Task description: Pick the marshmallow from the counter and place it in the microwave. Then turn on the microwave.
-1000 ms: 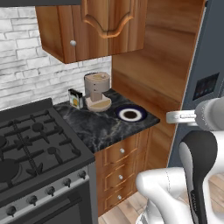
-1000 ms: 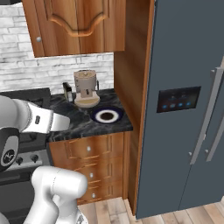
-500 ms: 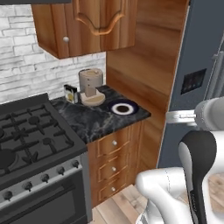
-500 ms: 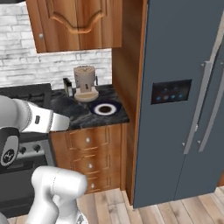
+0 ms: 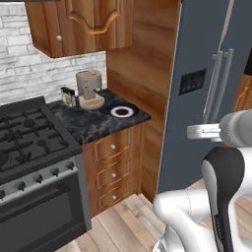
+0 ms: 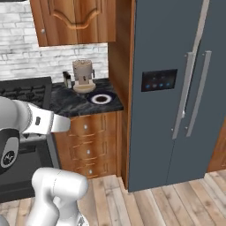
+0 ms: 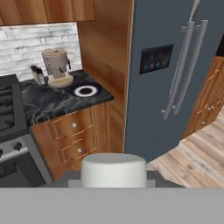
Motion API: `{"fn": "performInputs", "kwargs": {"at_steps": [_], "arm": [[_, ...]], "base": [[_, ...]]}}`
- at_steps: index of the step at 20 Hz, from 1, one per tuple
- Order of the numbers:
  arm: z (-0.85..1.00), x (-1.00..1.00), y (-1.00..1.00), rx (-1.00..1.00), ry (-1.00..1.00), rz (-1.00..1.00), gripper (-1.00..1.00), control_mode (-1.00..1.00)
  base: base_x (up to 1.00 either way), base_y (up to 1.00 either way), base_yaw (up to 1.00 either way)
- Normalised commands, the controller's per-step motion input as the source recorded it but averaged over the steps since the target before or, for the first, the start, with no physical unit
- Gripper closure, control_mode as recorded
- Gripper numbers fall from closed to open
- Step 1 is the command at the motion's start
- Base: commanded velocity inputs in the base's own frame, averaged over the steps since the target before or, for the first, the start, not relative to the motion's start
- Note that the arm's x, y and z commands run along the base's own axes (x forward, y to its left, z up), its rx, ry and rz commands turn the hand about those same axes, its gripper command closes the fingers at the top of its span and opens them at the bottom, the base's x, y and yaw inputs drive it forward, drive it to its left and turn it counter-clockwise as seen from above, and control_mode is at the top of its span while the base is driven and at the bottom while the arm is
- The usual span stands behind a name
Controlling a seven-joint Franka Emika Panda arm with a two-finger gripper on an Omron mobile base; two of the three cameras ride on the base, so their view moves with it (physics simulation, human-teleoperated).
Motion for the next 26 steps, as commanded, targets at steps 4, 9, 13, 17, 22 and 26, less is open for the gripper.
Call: {"fn": "performInputs", "kwargs": {"at_steps": [4, 9, 13, 17, 22, 26], "arm": [[0.00, 0.00, 0.00, 0.00, 0.00, 0.00, 1.00, 1.00], [0.00, 0.00, 0.00, 0.00, 0.00, 0.00, 1.00, 1.00], [0.00, 0.00, 0.00, 0.00, 0.00, 0.00, 1.00, 1.00], [0.00, 0.00, 0.00, 0.00, 0.00, 0.00, 1.00, 1.00], [0.00, 0.00, 0.00, 0.00, 0.00, 0.00, 1.00, 1.00], [0.00, 0.00, 0.00, 0.00, 0.00, 0.00, 1.00, 1.00]], "base": [[-0.17, -0.44, -0.02], [0.00, -0.58, -0.03], [0.00, -0.73, -0.19], [-0.04, -0.67, -0.27], [-0.09, -0.64, -0.27], [-0.21, -0.64, -0.25]]}}
